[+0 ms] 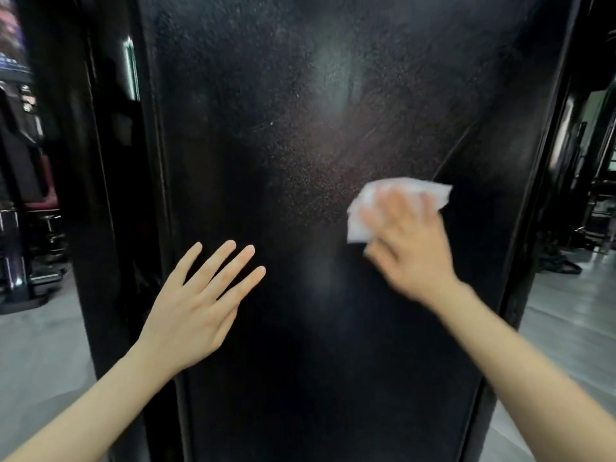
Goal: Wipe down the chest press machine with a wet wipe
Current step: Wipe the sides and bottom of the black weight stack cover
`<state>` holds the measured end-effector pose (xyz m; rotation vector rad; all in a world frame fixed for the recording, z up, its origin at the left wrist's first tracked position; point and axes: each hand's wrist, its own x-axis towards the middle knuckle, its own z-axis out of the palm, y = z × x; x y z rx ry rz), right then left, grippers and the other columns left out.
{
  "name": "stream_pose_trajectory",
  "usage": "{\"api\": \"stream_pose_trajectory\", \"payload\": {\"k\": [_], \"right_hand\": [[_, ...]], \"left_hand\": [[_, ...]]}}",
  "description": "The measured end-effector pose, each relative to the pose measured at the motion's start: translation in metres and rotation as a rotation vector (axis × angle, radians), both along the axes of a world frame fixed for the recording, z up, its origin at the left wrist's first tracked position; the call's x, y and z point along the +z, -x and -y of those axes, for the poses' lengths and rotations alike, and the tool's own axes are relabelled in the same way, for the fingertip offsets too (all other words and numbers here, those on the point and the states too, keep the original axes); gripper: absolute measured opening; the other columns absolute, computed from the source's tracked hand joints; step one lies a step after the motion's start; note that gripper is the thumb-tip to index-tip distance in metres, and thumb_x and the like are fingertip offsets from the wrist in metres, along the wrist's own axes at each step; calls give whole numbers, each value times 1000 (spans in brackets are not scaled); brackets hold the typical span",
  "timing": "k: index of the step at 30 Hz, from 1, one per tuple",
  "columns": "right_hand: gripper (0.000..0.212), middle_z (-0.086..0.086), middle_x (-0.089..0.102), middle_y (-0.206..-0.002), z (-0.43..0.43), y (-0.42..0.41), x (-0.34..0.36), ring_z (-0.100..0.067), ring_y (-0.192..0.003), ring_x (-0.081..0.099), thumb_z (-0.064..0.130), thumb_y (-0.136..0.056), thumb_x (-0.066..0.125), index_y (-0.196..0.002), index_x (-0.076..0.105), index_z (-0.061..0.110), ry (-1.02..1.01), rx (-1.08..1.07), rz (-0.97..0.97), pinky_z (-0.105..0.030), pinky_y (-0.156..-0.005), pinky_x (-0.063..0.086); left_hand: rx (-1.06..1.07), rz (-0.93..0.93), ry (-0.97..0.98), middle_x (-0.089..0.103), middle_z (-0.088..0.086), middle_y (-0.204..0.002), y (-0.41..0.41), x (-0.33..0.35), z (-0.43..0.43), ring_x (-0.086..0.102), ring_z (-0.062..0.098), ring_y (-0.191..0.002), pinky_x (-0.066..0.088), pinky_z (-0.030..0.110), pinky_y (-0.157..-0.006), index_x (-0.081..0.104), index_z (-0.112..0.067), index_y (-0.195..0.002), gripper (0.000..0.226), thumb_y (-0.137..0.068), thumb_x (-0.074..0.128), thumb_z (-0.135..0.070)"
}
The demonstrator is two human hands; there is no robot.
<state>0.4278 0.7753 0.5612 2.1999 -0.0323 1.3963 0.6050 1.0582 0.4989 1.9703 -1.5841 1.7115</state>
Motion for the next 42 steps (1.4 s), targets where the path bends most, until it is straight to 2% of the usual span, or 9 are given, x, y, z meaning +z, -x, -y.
{"api": "stream_pose_trajectory", "payload": {"k": [4,9,12,18,25,31,36,39,42], "right_hand": [[54,-14,19,-156,-7,-6,85,-33,-145,12,37,-97,28,-143,39,10,-383,-40,333,-54,-113,3],[52,-6,29,-153,-66,-32,-39,-32,-142,25,43,-97,35,-145,30,24,107,67,-139,-57,-110,16],[48,0,29,-152,-56,-28,-20,-23,-142,25,46,-100,29,-144,34,27,240,69,-245,-54,-113,15],[55,-9,25,-155,-94,-70,106,-31,-144,17,44,-97,31,-146,33,21,-167,12,223,-55,-114,1],[53,-1,34,-152,-103,-59,-32,-22,-142,25,48,-96,36,-143,39,24,305,134,-373,-53,-112,19],[53,-8,30,-153,-118,-88,114,-30,-143,22,45,-98,27,-146,35,21,-36,20,142,-56,-113,5],[58,-6,30,-153,-138,-95,-40,-29,-144,17,48,-92,40,-143,40,20,100,123,-177,-54,-113,2],[60,1,26,-155,-126,-67,-164,-19,-146,9,54,-93,36,-145,37,24,272,60,-537,-45,-117,-7],[58,3,30,-153,-116,-61,-178,-16,-145,15,53,-94,33,-144,37,25,360,65,-595,-41,-118,-6]], "left_hand": [[-12,-25,4,39,11,-146,-3,3,-8,32,31,-136,30,54,-108,49,-16,-135,49,-87,44,-19],[44,-106,90,42,12,-144,-6,15,-20,36,33,-134,28,50,-110,51,-16,-134,47,-88,44,-20],[58,-101,77,41,12,-144,-9,17,-23,35,32,-134,27,48,-111,50,-17,-135,49,-87,44,-20],[50,-126,72,38,12,-146,-10,13,-22,31,31,-137,26,49,-112,45,-17,-138,52,-86,45,-18],[-37,-429,310,38,11,-146,-13,-13,-44,31,29,-138,37,41,-106,48,-6,-135,47,-90,42,-18],[-77,-557,323,30,5,-151,-11,-29,-46,26,22,-141,34,23,-102,42,-7,-139,49,-92,38,-22],[-139,-649,354,28,4,-152,-6,-53,-44,26,20,-141,18,14,-111,38,-3,-140,50,-92,36,-17],[-130,-676,331,25,5,-153,-3,-78,-44,27,21,-140,27,16,-107,34,-3,-142,53,-90,34,-13],[-130,-703,327,21,3,-154,-2,-100,-45,30,23,-139,34,19,-101,28,-5,-143,57,-87,36,-4]]}}
